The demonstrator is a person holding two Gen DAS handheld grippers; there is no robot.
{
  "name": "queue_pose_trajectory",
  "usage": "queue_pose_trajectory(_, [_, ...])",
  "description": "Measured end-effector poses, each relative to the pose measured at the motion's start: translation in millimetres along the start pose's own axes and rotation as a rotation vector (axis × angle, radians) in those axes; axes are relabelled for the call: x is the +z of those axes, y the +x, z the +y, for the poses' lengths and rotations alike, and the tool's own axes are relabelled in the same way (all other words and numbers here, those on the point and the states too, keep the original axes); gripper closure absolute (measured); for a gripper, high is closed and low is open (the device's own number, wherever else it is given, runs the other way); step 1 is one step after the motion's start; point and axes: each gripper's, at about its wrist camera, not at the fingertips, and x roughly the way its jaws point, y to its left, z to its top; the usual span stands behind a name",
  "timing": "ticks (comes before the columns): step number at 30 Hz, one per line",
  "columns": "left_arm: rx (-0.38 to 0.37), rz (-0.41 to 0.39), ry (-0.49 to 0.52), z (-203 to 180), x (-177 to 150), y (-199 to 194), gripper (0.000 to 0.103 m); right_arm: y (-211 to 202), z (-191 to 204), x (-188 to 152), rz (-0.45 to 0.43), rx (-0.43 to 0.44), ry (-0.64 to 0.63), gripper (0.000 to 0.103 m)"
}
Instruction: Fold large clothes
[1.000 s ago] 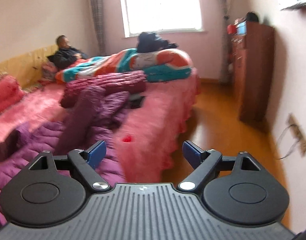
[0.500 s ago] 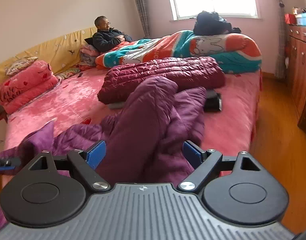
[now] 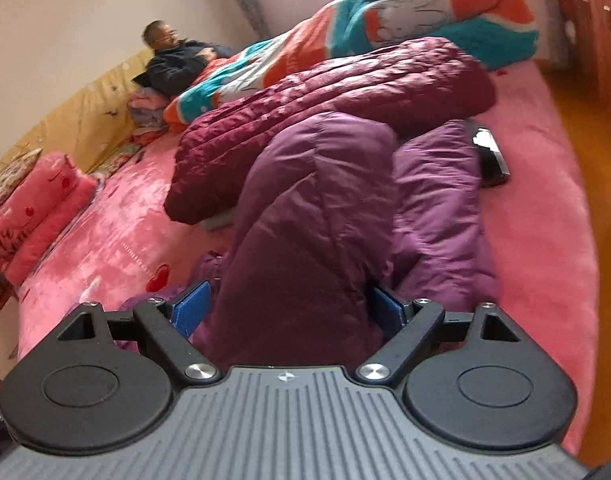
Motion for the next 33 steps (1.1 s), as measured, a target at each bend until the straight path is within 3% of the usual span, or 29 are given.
queue_pose_trajectory(1, [0.006, 0.001, -0.003, 2, 2, 4, 0.037, 6, 4, -2, 0.000, -0.016, -0.036, 0.000])
queue_pose_trajectory(2, [0.000, -0.003, -0.008, 4, 4, 7, 0.049, 11, 9, -3, -0.002, -0.030, -0.069, 0.003])
queue_pose_trajectory(4, [-0.002, -0.028, -0.001, 5, 7, 9, 0.079, 20, 15, -8, 0.005, -0.055, -0.120, 0.042])
queue_pose_trajectory(6, [-0.005, -0.059, 0.005, 7, 11, 8, 0.090, 26, 22, -11, 0.010, -0.080, -0.156, 0.063])
queue_pose_trajectory(10, [-0.021, -0.165, -0.043, 19, 21, -9, 0.098, 18, 43, -13, -0.057, -0.094, -0.247, 0.075])
queue_pose_trajectory(13, [-0.012, -0.231, -0.084, 36, 31, -25, 0.099, 7, 63, -15, -0.117, -0.087, -0.326, 0.079])
queue_pose_trajectory(16, [0.002, -0.290, -0.119, 55, 40, -45, 0.099, -3, 75, -12, -0.171, -0.054, -0.327, 0.081])
queue_pose_trajectory(23, [0.089, -0.442, -0.161, 96, 55, -90, 0.099, -4, 101, -6, -0.235, 0.041, -0.328, 0.081])
queue_pose_trajectory(27, [0.174, -0.458, -0.214, 120, 57, -84, 0.099, 27, 122, -16, -0.199, 0.033, -0.399, 0.078])
queue_pose_trajectory(29, [0.227, -0.460, -0.230, 129, 53, -75, 0.099, 46, 128, -24, -0.161, 0.000, -0.431, 0.062])
queue_pose_trajectory(31, [0.279, -0.453, -0.230, 136, 48, -65, 0.098, 63, 133, -34, -0.139, -0.024, -0.462, 0.017])
queue_pose_trajectory(33, [0.327, -0.437, -0.206, 141, 43, -55, 0.098, 77, 136, -41, -0.118, -0.053, -0.504, 0.009])
